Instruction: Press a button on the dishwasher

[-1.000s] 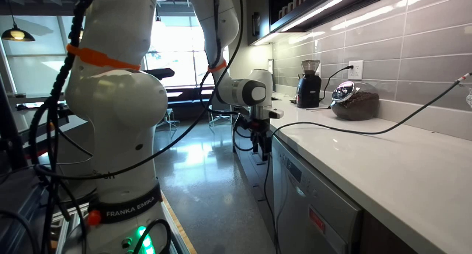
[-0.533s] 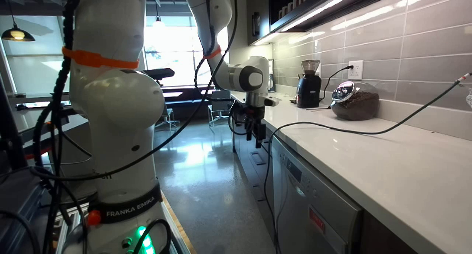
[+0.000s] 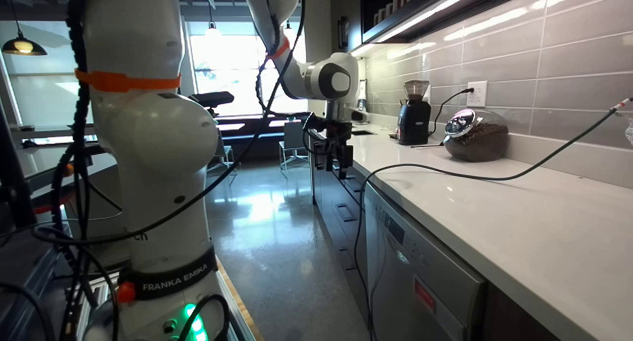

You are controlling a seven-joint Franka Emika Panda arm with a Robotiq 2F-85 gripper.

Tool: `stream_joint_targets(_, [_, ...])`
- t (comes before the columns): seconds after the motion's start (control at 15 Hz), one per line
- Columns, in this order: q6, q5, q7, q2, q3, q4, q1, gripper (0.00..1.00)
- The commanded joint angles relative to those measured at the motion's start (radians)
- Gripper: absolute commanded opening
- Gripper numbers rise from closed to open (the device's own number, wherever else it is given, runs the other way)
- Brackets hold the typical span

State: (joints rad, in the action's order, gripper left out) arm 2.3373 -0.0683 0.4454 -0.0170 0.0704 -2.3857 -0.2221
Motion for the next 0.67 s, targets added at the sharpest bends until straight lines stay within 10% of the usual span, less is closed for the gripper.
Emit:
stream_joint_targets(0.0, [-0.097,0.015,0.008,0.062,0.032,0.016,0.030,1.00])
stream_joint_targets(0.6, [-0.206,0.053,0.018,0.159,0.057,0.075,0.070,1.00])
